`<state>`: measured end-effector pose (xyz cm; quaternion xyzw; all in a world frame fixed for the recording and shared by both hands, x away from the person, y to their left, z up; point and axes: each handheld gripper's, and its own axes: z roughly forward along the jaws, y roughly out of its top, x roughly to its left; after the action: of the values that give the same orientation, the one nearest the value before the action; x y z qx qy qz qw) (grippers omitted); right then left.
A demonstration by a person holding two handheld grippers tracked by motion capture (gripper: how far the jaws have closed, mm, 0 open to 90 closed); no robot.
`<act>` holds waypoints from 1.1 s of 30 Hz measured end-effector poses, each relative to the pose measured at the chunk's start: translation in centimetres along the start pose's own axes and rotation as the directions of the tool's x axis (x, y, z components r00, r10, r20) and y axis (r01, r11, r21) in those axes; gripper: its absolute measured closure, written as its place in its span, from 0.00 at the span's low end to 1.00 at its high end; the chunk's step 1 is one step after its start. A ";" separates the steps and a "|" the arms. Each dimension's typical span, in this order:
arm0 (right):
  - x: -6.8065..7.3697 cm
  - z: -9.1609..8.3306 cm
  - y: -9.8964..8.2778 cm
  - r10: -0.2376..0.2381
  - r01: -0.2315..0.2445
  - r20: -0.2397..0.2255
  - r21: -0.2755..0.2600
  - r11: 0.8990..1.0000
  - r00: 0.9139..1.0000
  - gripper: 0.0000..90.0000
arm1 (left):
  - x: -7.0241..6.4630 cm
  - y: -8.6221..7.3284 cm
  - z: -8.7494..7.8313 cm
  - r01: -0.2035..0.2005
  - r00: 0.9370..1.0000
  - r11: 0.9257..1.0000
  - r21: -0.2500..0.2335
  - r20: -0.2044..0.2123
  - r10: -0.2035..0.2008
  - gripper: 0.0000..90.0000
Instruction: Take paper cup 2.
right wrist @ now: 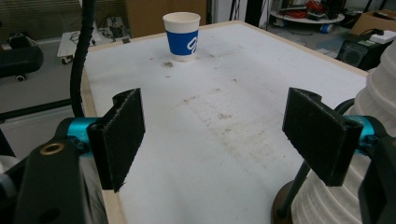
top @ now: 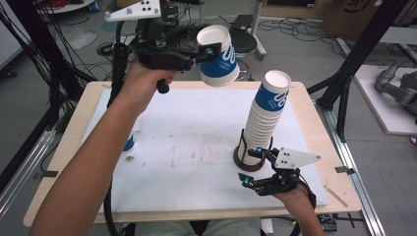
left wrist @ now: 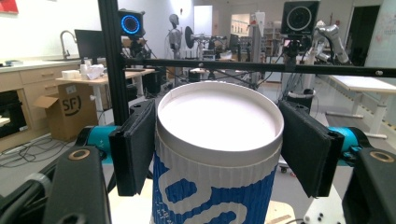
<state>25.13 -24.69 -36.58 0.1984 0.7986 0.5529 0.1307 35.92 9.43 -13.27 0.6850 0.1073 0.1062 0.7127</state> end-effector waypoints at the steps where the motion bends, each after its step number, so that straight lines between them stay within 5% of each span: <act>1: 0.0 0.1 0.0 0.001 -0.001 -0.001 0.001 1.000 1.000 0.24 | 0.1 -0.4 -0.4 0.004 1.000 1.000 0.000 -0.003 -0.004 0.34; 22: 0.2 1.4 0.2 -0.001 0.001 -0.026 0.008 1.000 1.000 0.24 | 0.2 -7.9 -4.8 0.018 0.999 0.995 0.095 -0.030 -0.015 0.34; 33: 0.2 2.1 0.1 -0.003 0.003 -0.024 0.018 1.000 1.000 0.24 | 0.2 -12.9 -7.0 0.040 0.999 0.994 0.100 -0.024 -0.037 0.34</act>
<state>25.86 -22.81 -37.25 0.1917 0.8053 0.5480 0.1200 34.04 15.69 -26.46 0.7165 0.1337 0.0946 0.6781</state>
